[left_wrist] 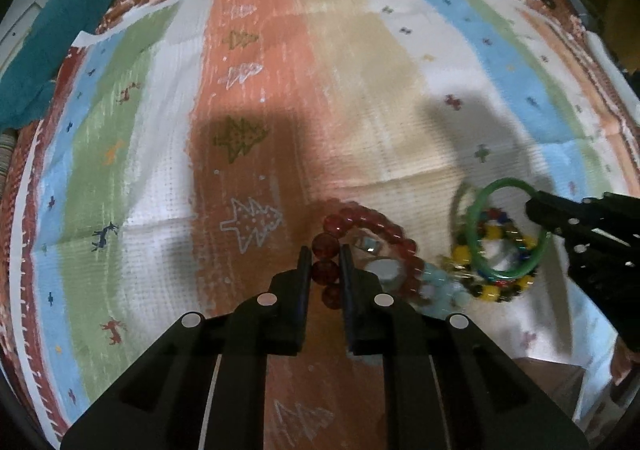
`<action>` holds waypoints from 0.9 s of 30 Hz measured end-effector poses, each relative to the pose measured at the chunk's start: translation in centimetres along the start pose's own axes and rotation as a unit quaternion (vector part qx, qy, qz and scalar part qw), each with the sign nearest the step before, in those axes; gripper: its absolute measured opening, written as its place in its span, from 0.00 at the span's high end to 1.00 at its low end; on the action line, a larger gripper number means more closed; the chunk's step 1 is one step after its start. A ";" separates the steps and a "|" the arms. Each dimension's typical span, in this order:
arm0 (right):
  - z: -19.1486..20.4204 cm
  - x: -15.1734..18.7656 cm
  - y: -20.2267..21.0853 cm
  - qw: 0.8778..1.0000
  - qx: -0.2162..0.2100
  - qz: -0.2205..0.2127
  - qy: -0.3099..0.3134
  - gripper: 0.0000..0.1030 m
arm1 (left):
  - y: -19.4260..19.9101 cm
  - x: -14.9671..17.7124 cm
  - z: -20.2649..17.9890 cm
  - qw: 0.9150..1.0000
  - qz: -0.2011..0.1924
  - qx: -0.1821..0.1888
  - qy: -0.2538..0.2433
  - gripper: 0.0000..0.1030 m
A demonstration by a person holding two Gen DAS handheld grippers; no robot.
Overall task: Organize jewelry
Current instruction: 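Grasp the green jade bangle with the right tool while the left holds the red bracelet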
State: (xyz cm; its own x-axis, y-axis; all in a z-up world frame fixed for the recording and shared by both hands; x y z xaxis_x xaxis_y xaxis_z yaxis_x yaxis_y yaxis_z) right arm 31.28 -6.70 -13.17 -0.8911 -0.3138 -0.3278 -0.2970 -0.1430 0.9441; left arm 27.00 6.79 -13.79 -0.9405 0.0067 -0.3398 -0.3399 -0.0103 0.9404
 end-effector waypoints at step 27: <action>-0.3 2.2 5.5 0.999 -0.020 -0.043 -0.021 0.92 | 5.7 1.1 -1.9 0.998 -0.050 0.041 0.020 0.87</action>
State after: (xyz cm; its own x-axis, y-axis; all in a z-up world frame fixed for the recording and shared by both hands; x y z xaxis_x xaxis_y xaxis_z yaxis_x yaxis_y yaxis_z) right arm 27.73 -8.43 -8.71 -0.8769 -0.2587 -0.4052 -0.3602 -0.2046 0.9102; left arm 24.03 4.83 -8.80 -0.9020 -0.0360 -0.4303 -0.4318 0.0708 0.8992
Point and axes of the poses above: each gripper's, at about its wrist camera, not at the fingertips, and y roughly against the way its jaws point, z to its left, x to its underside, the point moved 2 cm from there along -y, roughly the way its jaws point, and after that the axes turned 7 degrees about -y, right-handed, at the moved point
